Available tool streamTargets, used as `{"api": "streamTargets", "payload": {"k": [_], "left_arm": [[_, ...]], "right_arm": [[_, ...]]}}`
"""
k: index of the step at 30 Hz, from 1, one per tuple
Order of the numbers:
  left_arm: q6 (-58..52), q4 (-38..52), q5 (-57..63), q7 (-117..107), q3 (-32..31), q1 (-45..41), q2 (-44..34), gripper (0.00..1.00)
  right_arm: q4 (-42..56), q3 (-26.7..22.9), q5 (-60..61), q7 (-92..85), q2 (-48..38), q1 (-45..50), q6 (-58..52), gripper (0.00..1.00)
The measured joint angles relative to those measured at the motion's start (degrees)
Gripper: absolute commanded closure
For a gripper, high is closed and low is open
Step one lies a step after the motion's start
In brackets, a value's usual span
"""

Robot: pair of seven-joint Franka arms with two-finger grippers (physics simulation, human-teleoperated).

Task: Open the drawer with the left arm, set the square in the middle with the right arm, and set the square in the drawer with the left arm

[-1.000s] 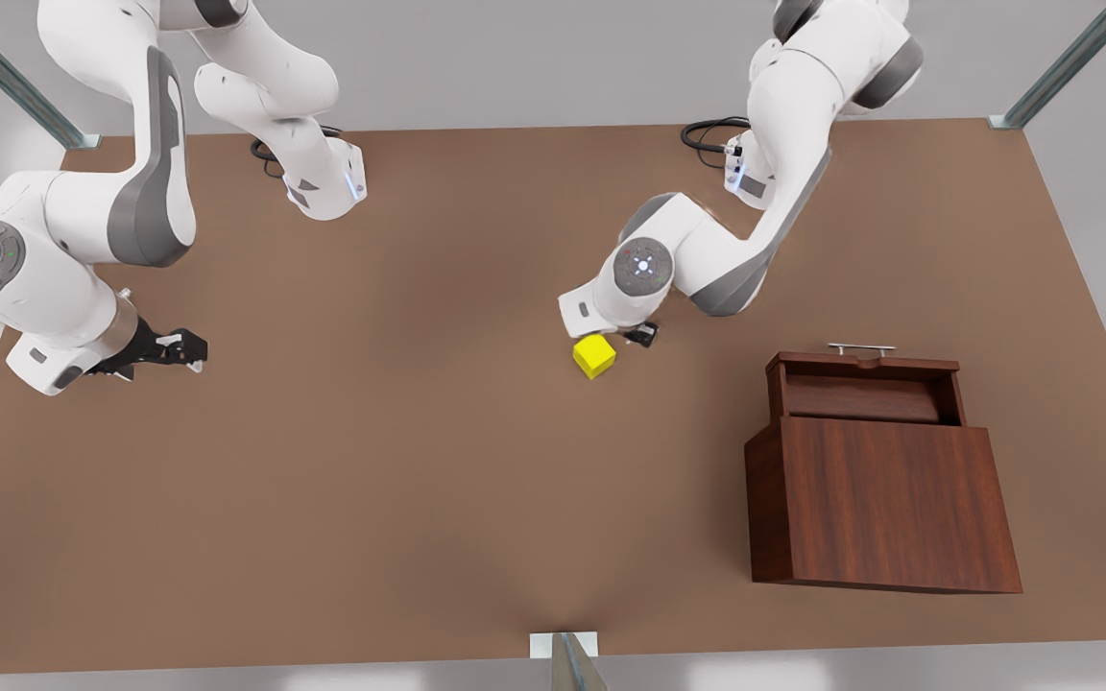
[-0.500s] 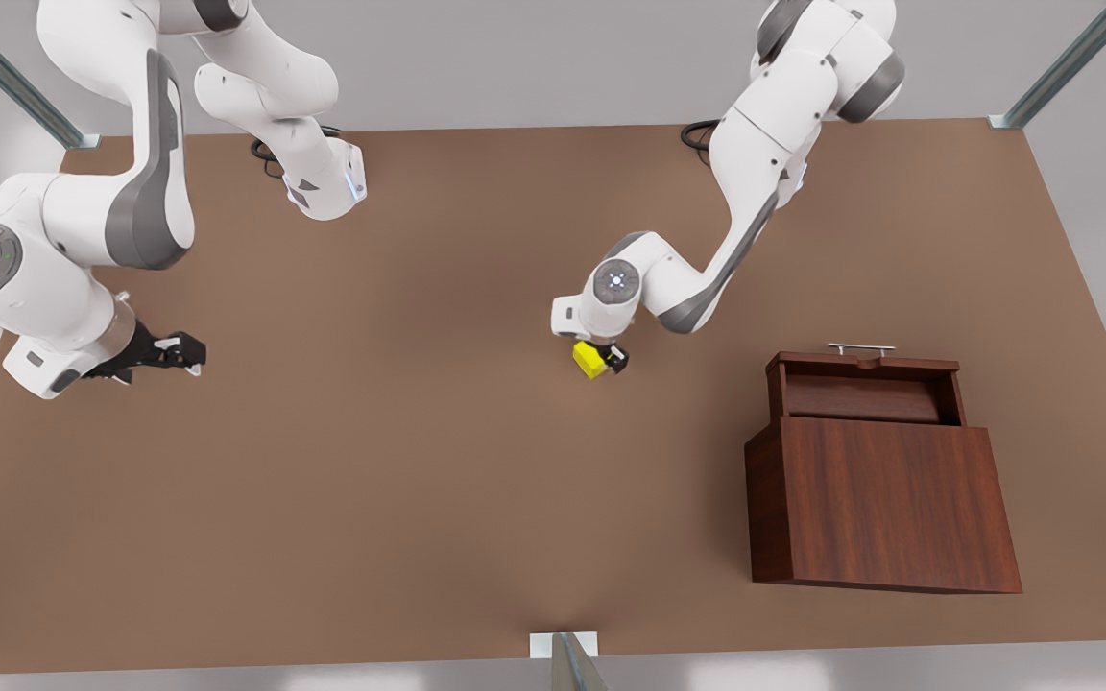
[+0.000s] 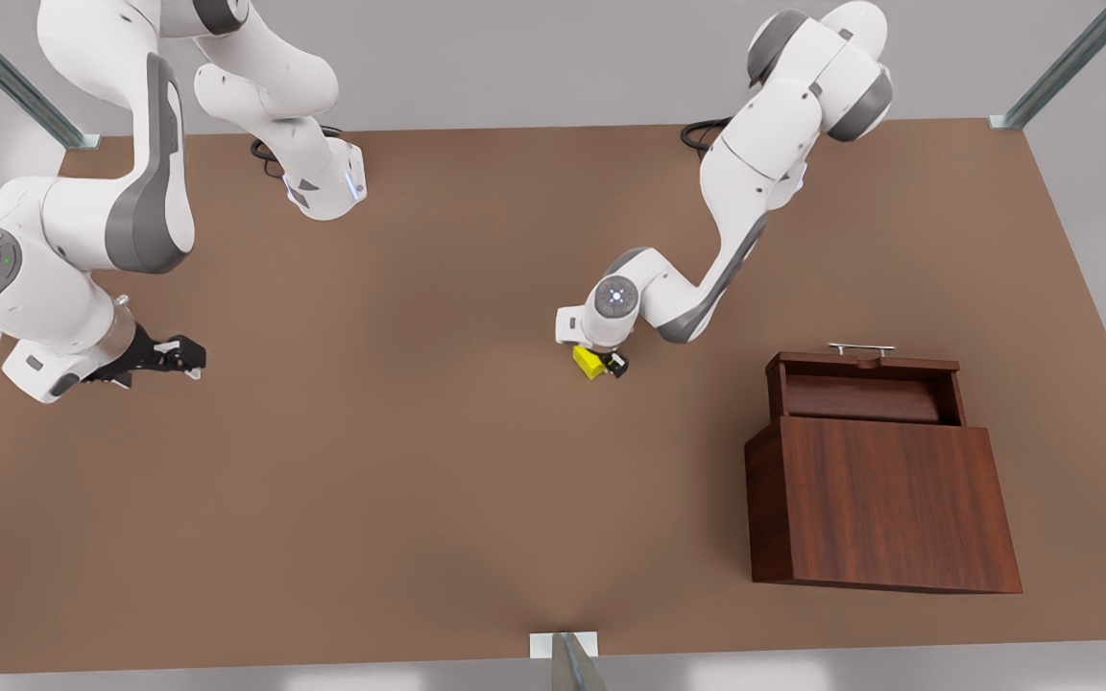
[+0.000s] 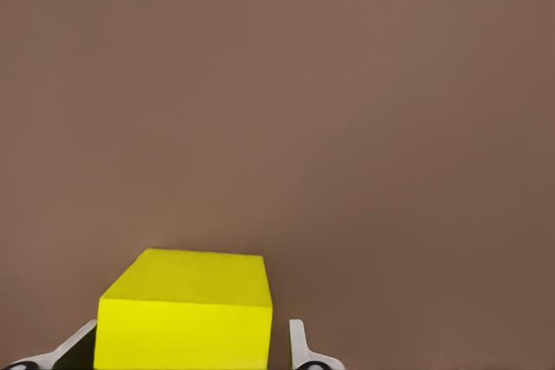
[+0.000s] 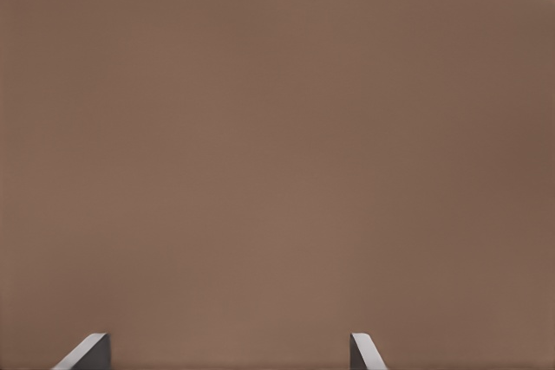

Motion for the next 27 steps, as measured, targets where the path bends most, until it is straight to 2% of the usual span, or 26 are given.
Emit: {"api": "streamTargets", "payload": {"k": [4,5,6,7,8,11,14,15,18,22,25,27], "left_arm": [[0.9,0.0,0.1,0.0,0.0,0.0,0.6,0.0],[1.1,0.0,0.1,0.0,0.0,0.0,0.6,0.07],[1.1,0.0,0.1,0.0,0.0,0.0,0.7,0.29],[1.1,0.0,0.1,-0.1,0.0,0.0,0.7,0.38],[1.1,0.0,0.1,-0.1,0.0,0.0,0.7,0.41],[1.5,0.0,4.0,-1.6,0.4,0.0,1.0,0.4],[1.3,0.2,29.7,-3.8,0.4,0.0,0.8,0.38],[1.0,0.2,30.2,-2.5,0.4,0.1,0.5,0.38],[0.4,0.4,15.9,-1.3,0.4,0.8,-0.6,0.38],[-3.5,0.9,6.2,-3.6,0.5,1.6,-2.8,0.36],[-14.2,3.0,2.4,-23.7,1.3,1.6,-7.5,0.35],[-21.9,5.3,0.6,-44.7,4.2,2.0,-14.5,0.35]], "right_arm": [[0.6,0.0,-0.1,0.0,0.3,0.0,0.0,0.0],[0.5,0.0,-0.1,0.0,0.4,0.0,0.0,0.0],[0.6,0.0,-0.1,0.0,0.3,0.0,0.0,0.0],[0.6,0.0,-0.1,0.0,0.3,0.0,0.0,0.0],[0.6,0.0,-0.1,0.0,0.4,0.0,0.0,0.0],[0.5,0.0,-0.1,-2.3,0.3,0.0,0.0,0.0],[0.6,0.0,0.0,-2.3,0.4,0.0,0.0,0.0],[0.6,0.0,0.0,-2.4,0.4,0.0,0.0,0.0],[2.2,0.0,0.0,-2.4,1.1,0.0,0.0,0.0],[2.2,0.0,0.0,-2.4,1.1,0.0,-0.1,0.0],[2.2,0.0,0.0,-2.4,1.2,0.0,0.0,0.0],[2.2,0.0,0.0,-2.4,1.1,0.0,-0.1,0.0]]}}
